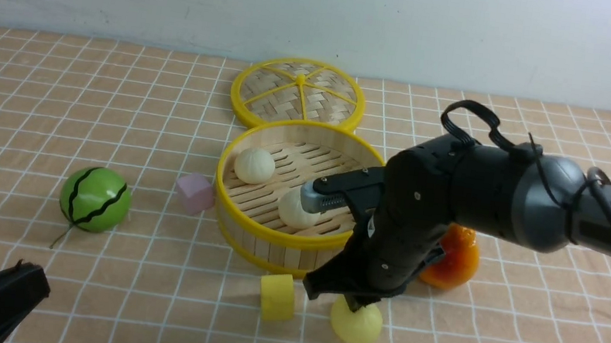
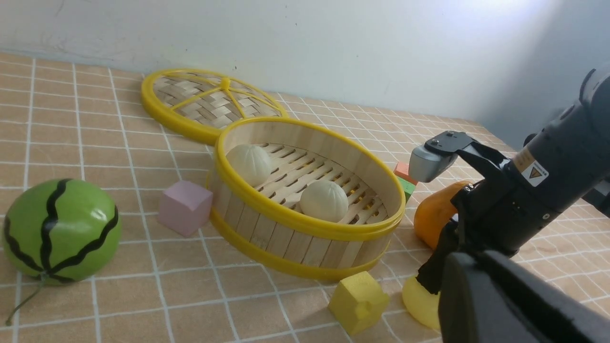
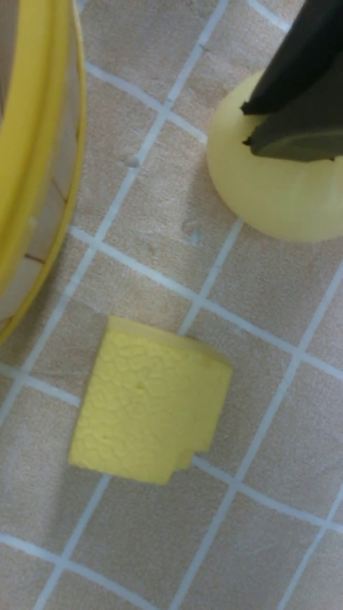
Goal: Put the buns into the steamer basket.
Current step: Use the right arm to grab a steamed stuffed bun, then use the right arm to put the steamed stuffed bun into the steamer
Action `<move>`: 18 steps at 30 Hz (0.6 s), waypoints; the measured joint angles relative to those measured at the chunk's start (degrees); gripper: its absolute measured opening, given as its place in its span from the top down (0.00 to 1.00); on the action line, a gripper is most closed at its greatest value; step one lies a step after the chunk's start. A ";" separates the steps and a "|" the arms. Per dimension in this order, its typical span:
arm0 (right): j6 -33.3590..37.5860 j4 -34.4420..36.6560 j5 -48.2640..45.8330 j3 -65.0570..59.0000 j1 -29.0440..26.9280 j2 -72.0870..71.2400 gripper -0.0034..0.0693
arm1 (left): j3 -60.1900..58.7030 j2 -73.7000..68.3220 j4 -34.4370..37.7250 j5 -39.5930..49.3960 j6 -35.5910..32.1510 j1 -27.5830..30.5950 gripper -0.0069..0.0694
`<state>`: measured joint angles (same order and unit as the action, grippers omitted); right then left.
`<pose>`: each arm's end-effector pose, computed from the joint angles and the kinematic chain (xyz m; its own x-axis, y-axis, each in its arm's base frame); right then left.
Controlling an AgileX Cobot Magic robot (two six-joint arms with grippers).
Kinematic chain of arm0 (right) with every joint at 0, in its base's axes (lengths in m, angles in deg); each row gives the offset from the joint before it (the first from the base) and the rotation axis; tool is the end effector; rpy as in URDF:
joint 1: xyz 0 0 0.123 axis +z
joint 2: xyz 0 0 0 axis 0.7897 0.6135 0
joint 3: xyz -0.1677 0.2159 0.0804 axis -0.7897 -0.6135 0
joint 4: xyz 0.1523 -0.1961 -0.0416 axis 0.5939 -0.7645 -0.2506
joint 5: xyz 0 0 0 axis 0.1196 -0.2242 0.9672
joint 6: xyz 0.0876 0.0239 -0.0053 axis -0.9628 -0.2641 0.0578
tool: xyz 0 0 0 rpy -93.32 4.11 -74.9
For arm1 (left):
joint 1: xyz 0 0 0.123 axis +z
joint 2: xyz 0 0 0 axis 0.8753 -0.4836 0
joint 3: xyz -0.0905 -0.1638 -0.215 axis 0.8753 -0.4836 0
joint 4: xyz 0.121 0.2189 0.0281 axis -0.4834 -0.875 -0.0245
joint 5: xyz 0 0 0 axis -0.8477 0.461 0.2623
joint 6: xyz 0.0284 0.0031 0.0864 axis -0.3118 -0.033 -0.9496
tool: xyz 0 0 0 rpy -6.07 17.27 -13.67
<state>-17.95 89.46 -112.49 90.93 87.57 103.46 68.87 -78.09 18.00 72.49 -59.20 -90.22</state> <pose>0.3272 0.2353 0.1891 -0.8583 -0.4167 -0.2996 -0.4555 0.8874 0.0708 0.0817 -0.0451 0.2461 -0.1875 -0.2711 -0.9441 0.4459 0.8329 -0.3277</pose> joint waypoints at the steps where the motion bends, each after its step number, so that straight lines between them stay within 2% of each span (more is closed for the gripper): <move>1: 0.06 0.00 -0.57 0.00 0.00 -0.54 0.95 | 0.00 0.00 0.00 0.00 0.00 0.00 0.90; 11: 1.30 0.34 -1.81 2.95 -0.89 -9.85 0.96 | 0.00 0.00 0.00 0.00 0.00 0.00 0.89; 18: 3.88 2.88 3.08 13.29 -5.98 -4.04 0.96 | 0.00 0.00 0.00 0.00 0.00 0.00 0.88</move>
<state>-14.07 92.33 -109.41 104.22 81.59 99.41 68.87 -78.09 18.00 72.49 -59.20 -90.22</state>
